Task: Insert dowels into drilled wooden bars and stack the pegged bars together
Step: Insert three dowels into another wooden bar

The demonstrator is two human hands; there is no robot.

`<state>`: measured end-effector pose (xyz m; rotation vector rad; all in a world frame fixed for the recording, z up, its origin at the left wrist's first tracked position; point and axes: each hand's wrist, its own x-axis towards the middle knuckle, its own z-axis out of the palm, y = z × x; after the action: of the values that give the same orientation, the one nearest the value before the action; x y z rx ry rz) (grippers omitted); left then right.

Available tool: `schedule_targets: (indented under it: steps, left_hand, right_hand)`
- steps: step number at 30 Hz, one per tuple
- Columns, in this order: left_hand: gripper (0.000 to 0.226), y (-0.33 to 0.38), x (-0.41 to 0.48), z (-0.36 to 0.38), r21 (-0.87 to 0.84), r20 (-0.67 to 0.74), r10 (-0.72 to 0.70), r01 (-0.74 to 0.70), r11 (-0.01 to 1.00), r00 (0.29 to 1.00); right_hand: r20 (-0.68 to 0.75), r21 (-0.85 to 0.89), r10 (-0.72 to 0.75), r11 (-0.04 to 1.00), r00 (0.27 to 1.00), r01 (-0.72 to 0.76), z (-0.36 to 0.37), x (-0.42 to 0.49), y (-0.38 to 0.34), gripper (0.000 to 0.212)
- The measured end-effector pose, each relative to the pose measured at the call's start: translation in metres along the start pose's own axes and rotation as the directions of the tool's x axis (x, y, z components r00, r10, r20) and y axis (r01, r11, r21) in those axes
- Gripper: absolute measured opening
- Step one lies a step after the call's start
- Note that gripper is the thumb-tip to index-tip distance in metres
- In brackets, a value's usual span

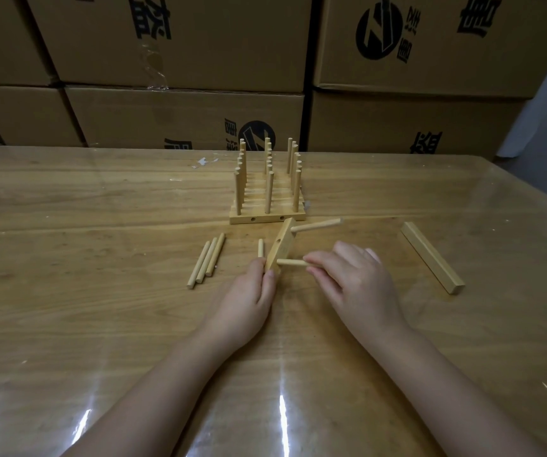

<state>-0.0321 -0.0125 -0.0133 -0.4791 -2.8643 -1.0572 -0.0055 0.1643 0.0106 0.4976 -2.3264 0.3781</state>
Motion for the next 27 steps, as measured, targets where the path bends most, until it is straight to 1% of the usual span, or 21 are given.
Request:
schedule_targets:
  steps: [4,7,13,20,23,27]
  left_hand:
    - [0.034,0.000,-0.002,0.002,0.126,-0.017,0.029,-0.027,0.992,0.999]
    - [0.037,-0.001,-0.002,0.002,0.109,-0.012,0.028,-0.026,0.994,1.000]
    - [0.038,-0.001,-0.002,0.003,0.133,-0.033,0.052,-0.047,0.990,0.998]
    - [0.039,0.000,-0.002,0.003,0.170,-0.042,0.070,-0.062,0.984,0.997]
    - [0.039,-0.002,0.000,0.001,0.101,-0.018,0.052,-0.050,0.994,0.999]
    - [0.035,-0.004,0.000,0.000,-0.035,0.026,0.035,-0.034,0.999,0.999]
  right_hand:
    - [0.005,-0.023,-0.015,1.000,1.000,0.015,-0.001,0.000,-0.003,0.012]
    - [0.008,-0.030,-0.004,1.000,1.000,0.004,0.000,0.001,-0.006,0.013]
    - [0.018,-0.022,0.020,1.000,1.000,-0.020,0.001,-0.001,-0.008,0.013]
    - [0.045,0.025,0.058,0.998,0.997,-0.060,0.003,-0.003,-0.008,0.015]
    - [0.064,0.082,0.093,0.992,0.994,-0.098,0.003,-0.003,-0.010,0.022]
    - [0.035,0.258,0.183,0.948,0.983,-0.185,0.001,-0.004,-0.012,0.044]
